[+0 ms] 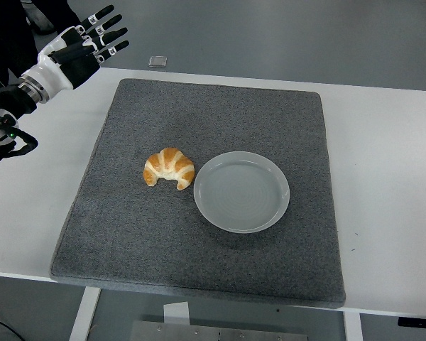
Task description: Place the bread on the plate
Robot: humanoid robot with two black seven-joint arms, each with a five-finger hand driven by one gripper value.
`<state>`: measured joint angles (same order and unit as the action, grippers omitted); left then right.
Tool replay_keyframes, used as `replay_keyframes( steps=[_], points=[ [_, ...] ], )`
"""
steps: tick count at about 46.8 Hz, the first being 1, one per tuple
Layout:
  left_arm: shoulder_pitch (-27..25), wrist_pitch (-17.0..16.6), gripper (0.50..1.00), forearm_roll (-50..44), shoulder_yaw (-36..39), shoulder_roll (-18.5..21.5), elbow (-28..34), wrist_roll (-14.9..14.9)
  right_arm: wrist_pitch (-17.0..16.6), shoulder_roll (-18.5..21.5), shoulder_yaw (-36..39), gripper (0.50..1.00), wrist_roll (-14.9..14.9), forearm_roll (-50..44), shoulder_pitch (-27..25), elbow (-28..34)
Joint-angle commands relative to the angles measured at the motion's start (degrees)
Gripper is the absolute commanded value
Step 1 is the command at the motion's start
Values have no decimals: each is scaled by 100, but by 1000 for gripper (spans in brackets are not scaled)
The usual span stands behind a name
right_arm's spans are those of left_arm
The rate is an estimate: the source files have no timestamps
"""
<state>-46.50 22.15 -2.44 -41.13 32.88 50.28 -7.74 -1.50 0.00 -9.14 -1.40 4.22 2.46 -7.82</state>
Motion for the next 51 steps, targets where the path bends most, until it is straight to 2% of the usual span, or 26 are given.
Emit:
replay_keyframes(
  steps=[1, 51],
  points=[
    [9, -1, 994, -29, 0, -1, -1, 0, 0, 0, 0, 952, 0, 0, 0, 0],
    [-9, 43, 992, -37, 0, -36, -45, 0, 0, 0, 0, 952, 0, 0, 0, 0]
  ],
)
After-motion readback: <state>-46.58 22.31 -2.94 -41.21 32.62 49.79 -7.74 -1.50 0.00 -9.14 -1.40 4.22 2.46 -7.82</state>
